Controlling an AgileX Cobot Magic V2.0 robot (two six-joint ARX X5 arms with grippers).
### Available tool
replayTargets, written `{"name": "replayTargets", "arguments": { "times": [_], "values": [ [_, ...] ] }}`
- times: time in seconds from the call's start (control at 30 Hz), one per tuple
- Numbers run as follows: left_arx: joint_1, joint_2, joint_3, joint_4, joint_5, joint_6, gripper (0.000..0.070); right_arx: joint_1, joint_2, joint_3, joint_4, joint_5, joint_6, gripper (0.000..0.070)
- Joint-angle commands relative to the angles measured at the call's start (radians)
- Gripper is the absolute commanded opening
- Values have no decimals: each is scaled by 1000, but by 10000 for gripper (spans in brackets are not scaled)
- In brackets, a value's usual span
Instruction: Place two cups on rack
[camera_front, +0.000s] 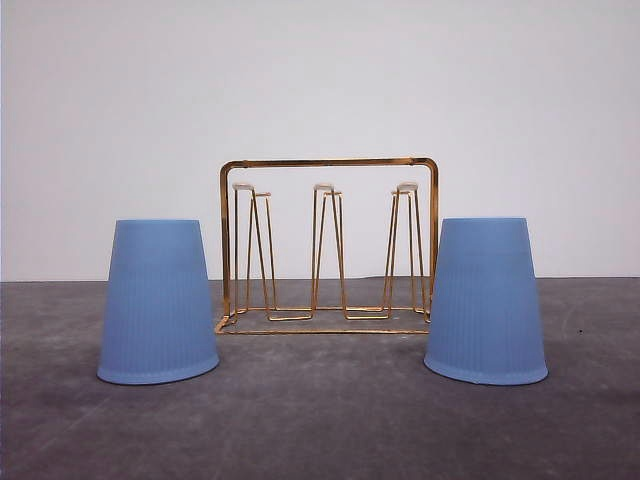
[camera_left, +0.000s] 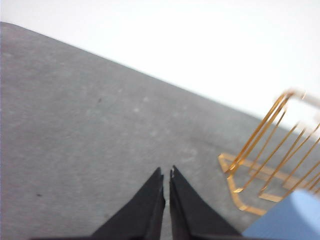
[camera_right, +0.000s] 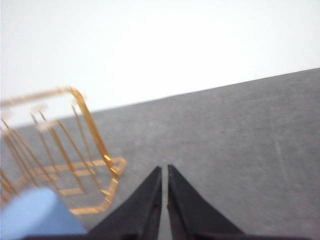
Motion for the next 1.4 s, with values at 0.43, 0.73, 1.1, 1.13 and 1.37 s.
{"name": "replayTargets", "arguments": {
  "times": [0.43,0.73,1.1,1.13,1.37],
  "values": [
    [0,275,589,-667,108,65,4,0,222,564,-541,-41,-58,2],
    [-4,488,710,-867,236,265,4,30,412,609,-668,-148,-249,2],
    [-224,554,710,-796,262,491,4,206,472,609,-659,-105,-337,3],
    [-242,555,710,-794,262,530,4,215,473,609,-660,-103,-348,3],
    [-335,562,710,-745,263,715,220,238,473,609,-660,-96,-418,299]
  ]
}}
